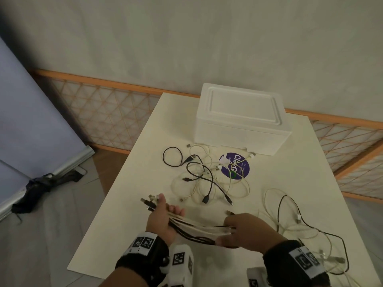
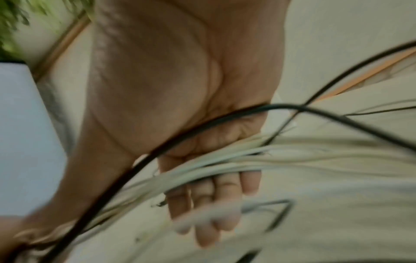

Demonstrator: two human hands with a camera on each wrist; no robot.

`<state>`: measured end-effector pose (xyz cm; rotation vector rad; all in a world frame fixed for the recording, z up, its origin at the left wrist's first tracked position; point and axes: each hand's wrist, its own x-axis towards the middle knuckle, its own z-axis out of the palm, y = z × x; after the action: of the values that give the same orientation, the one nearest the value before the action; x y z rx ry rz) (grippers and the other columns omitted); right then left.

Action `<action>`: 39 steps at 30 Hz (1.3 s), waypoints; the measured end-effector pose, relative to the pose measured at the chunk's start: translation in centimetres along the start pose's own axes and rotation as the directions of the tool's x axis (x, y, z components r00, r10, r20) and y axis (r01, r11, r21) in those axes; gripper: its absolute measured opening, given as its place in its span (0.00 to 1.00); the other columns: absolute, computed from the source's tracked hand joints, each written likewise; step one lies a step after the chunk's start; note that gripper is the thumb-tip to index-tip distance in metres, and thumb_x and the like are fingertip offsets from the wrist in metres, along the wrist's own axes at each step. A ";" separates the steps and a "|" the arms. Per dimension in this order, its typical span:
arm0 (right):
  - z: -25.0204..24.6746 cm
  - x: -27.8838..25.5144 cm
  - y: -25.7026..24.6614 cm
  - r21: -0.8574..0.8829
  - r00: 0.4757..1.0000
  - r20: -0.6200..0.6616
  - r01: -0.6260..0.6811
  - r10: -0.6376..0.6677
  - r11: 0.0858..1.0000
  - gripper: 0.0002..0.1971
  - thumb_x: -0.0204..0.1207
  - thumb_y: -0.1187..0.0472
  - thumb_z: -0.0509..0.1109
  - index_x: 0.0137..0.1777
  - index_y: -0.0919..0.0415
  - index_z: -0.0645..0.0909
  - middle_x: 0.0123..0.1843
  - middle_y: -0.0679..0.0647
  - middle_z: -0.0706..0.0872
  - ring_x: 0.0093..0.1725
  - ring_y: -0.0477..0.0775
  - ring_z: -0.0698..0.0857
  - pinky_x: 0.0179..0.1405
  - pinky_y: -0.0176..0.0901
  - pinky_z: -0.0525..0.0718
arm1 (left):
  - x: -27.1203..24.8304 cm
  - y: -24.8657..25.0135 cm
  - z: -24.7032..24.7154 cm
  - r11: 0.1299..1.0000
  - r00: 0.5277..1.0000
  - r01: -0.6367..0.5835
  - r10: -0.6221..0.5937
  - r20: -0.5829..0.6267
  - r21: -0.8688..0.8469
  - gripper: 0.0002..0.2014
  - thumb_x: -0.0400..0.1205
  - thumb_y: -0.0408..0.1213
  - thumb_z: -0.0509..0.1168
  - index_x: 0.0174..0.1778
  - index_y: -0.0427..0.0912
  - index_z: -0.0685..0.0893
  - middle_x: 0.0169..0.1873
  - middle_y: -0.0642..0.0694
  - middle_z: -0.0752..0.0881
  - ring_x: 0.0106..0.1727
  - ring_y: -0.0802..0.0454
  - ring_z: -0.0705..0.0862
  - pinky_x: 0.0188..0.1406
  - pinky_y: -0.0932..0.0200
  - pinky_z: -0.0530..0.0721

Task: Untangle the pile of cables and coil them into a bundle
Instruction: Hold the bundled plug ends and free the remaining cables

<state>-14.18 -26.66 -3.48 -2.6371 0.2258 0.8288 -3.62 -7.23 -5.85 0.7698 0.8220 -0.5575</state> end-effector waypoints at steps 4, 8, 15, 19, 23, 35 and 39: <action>-0.5 1.1 1.2 0.367 0.954 -0.259 -0.047 0.151 0.929 0.30 0.61 0.26 0.68 0.54 0.47 0.82 0.52 0.42 0.82 0.54 0.43 0.80 0.50 0.34 0.72 | 1.6 0.6 -0.9 0.993 0.998 -0.022 0.029 -0.057 0.116 0.19 0.82 0.46 0.67 0.29 0.43 0.71 0.15 0.51 0.67 0.18 0.54 0.67 0.26 0.56 0.74; -1.1 5.3 1.2 0.268 0.896 -0.391 -0.108 0.211 0.957 0.20 0.76 0.52 0.69 0.67 0.54 0.75 0.62 0.51 0.79 0.60 0.52 0.80 0.56 0.41 0.77 | 1.9 0.5 0.0 0.983 0.999 -0.032 0.031 0.006 0.178 0.19 0.80 0.40 0.70 0.28 0.46 0.69 0.17 0.51 0.65 0.17 0.55 0.64 0.18 0.62 0.69; -0.9 7.7 2.2 0.027 0.921 -0.316 -0.232 0.228 0.972 0.12 0.84 0.54 0.55 0.58 0.58 0.75 0.56 0.57 0.79 0.55 0.58 0.79 0.53 0.50 0.81 | 1.7 1.4 2.6 0.953 0.985 -0.146 0.114 0.133 0.264 0.16 0.81 0.38 0.68 0.30 0.45 0.71 0.18 0.51 0.68 0.15 0.57 0.62 0.14 0.64 0.64; -4.4 6.2 1.3 0.046 0.917 -0.376 -0.126 0.134 0.991 0.13 0.85 0.52 0.56 0.60 0.56 0.78 0.54 0.54 0.85 0.55 0.56 0.83 0.52 0.47 0.80 | 1.3 1.9 3.8 0.881 0.937 -0.305 0.209 0.280 0.363 0.09 0.81 0.40 0.68 0.37 0.41 0.83 0.33 0.45 0.81 0.18 0.56 0.66 0.20 0.60 0.69; -8.5 4.3 -2.2 -0.001 0.914 -0.406 0.016 -0.015 1.000 0.12 0.81 0.49 0.62 0.59 0.51 0.81 0.53 0.48 0.87 0.54 0.50 0.84 0.51 0.44 0.80 | 0.1 1.7 6.0 0.776 0.833 -0.449 0.183 0.523 0.443 0.08 0.81 0.40 0.68 0.45 0.46 0.92 0.40 0.41 0.81 0.22 0.57 0.66 0.26 0.59 0.70; -9.4 0.4 -1.9 0.150 0.851 -0.521 0.174 -0.072 0.973 0.03 0.78 0.51 0.68 0.44 0.43 0.84 0.39 0.35 0.85 0.41 0.37 0.82 0.44 0.36 0.80 | 0.7 3.0 6.7 0.999 0.890 -0.043 0.036 0.454 0.005 0.11 0.80 0.41 0.62 0.49 0.38 0.83 0.42 0.49 0.89 0.13 0.62 0.61 0.13 0.69 0.67; -7.2 -1.4 3.9 0.270 0.883 -0.448 -0.015 0.139 0.963 0.12 0.71 0.56 0.73 0.31 0.39 0.79 0.30 0.41 0.84 0.31 0.41 0.81 0.37 0.44 0.82 | 1.6 5.0 6.2 0.991 0.935 -0.128 0.130 0.330 -0.026 0.09 0.85 0.39 0.60 0.47 0.40 0.83 0.29 0.53 0.84 0.14 0.62 0.63 0.13 0.69 0.67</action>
<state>-12.61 -32.95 1.68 -2.5420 0.5297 0.1520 3.50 -9.29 -2.43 0.6968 0.4571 -0.5488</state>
